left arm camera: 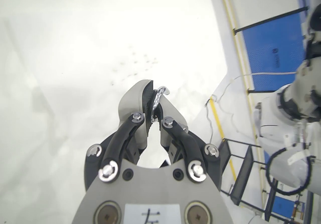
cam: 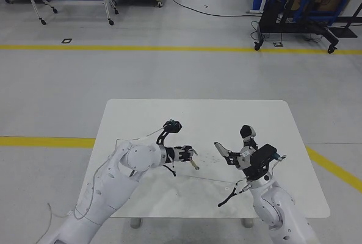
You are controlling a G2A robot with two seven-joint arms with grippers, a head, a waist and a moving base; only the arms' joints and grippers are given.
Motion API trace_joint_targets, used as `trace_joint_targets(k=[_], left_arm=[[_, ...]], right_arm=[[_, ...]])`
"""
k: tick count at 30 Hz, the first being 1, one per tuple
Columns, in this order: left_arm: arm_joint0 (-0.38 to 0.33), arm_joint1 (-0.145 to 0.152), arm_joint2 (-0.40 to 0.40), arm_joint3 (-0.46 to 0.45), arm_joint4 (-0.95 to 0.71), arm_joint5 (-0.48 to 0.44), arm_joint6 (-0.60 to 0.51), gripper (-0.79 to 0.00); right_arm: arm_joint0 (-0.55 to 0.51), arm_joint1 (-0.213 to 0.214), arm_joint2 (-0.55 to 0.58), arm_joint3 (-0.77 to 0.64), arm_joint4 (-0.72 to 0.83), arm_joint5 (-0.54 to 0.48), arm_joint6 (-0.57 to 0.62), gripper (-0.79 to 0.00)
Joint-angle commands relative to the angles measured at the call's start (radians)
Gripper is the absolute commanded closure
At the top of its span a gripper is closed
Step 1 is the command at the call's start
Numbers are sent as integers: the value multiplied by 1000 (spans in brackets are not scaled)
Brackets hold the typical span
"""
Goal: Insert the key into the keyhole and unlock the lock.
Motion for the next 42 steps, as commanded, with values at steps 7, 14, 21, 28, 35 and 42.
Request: trace_joint_targets(k=[7, 14, 21, 28, 35, 42], left_arm=[[-59, -21, 83, 61, 47, 14, -45, -219], [-65, -22, 91, 57, 76, -12, -30, -785], [-6, -7, 29, -8, 71, -71, 85, -785], [108, 39, -148, -165, 238, -85, 306, -785], [199, 82, -353, -353, 376, -157, 390, -785], [199, 82, -353, -354, 376, -157, 390, -784]], right_arm=[[0, 0, 0, 0, 0, 0, 0, -785], [0, 0, 0, 0, 0, 0, 0, -785], [0, 0, 0, 0, 0, 0, 0, -785], [-1, -2, 72, -15, 204, 28, -4, -785], [-5, -1, 165, -14, 459, -20, -3, -785], [-5, -1, 165, -14, 459, -20, -3, -784]])
